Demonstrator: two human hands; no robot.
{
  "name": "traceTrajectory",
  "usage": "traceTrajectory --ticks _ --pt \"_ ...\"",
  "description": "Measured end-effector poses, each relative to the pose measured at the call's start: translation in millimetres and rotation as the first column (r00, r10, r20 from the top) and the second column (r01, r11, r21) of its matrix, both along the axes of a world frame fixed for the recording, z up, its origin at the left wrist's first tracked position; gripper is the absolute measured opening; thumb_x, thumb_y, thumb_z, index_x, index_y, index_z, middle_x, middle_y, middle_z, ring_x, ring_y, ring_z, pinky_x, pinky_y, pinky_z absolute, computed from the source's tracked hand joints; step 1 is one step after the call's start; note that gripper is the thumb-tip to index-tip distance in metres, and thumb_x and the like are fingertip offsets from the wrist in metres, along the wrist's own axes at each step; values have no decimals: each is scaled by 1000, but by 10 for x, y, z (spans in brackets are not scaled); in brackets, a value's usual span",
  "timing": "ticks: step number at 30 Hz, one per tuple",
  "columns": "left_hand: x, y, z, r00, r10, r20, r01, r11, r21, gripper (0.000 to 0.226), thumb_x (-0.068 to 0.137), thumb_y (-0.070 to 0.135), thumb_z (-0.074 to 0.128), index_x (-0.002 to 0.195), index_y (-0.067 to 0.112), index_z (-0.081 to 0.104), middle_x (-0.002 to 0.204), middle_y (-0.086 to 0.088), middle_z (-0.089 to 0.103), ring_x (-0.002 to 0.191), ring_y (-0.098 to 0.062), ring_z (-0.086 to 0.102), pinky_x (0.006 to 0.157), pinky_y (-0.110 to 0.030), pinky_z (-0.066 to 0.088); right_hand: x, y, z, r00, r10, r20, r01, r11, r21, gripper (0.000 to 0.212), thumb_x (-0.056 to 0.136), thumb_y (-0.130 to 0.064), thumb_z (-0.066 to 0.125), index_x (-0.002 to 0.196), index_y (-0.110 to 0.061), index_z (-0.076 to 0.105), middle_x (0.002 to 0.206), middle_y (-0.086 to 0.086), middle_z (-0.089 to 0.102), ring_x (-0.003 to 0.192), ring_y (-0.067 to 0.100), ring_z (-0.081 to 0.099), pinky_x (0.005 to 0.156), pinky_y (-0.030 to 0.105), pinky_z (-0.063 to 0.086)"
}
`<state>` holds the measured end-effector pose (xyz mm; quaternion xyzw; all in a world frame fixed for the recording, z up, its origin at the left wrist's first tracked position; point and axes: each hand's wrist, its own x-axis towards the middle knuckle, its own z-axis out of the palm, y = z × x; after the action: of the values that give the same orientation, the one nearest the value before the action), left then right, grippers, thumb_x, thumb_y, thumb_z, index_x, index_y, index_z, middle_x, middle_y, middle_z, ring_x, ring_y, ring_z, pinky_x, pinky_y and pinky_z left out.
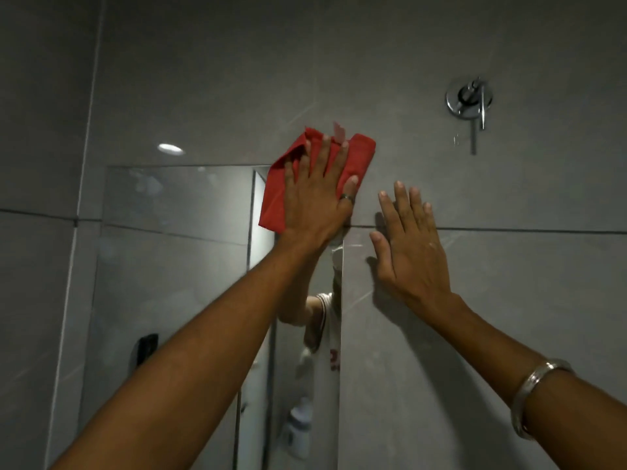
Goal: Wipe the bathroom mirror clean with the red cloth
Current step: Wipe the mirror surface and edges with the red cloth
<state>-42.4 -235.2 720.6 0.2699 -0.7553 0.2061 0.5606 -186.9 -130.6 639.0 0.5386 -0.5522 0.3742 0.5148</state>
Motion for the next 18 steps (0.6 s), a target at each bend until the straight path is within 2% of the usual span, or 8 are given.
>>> traceTrajectory --ticks 2,4,7,11,15,18 --pt "66 -45 -73 997 10 79 -5 998 -67 72 106 60 20 165 29 -6 174 -1 -12 161 -30 -3 128 -57 1 38 -29 64 1000 10 -7 -10 1000 -1 68 104 -48 23 164 -16 14 173 10 4 160 25 -4 131 45 -1" --pt "178 -143 -158 988 16 154 3 992 -123 71 105 61 20 165 30 -2 174 1 -9 161 -28 5 129 -57 3 107 -97 122 999 27 -22 -27 1000 5 69 103 -49 21 164 -17 12 173 9 3 160 24 -5 130 44 -2" --pt "406 -303 -223 979 68 194 -34 984 -172 72 103 63 18 165 31 3 175 3 -2 161 -27 8 129 -58 7 308 -266 233 998 53 -18 -52 999 14 71 103 -52 19 164 -18 10 173 8 1 160 24 -6 131 45 -2" --pt "825 -555 -250 985 98 141 -77 986 -150 72 101 65 16 165 33 9 174 3 8 158 -28 21 128 -56 12 737 -588 388 996 83 -23 -82 996 15 72 104 -55 15 165 -19 6 174 7 -4 160 25 -9 131 47 -3" --pt "1225 -858 -240 991 124 53 -117 987 -114 70 103 64 18 165 34 6 174 4 7 158 -27 22 127 -57 16 1175 -878 479 987 140 -78 -142 990 -14 69 106 -51 25 165 -19 10 174 8 0 161 25 -7 130 46 -4" --pt "1551 -1091 -219 991 129 -37 -132 988 -75 67 105 63 16 165 35 5 174 3 9 159 -26 20 127 -55 18 1447 -1063 492 979 164 -119 -166 986 -3 68 106 -50 25 165 -19 10 174 9 1 161 26 -6 130 43 -7"
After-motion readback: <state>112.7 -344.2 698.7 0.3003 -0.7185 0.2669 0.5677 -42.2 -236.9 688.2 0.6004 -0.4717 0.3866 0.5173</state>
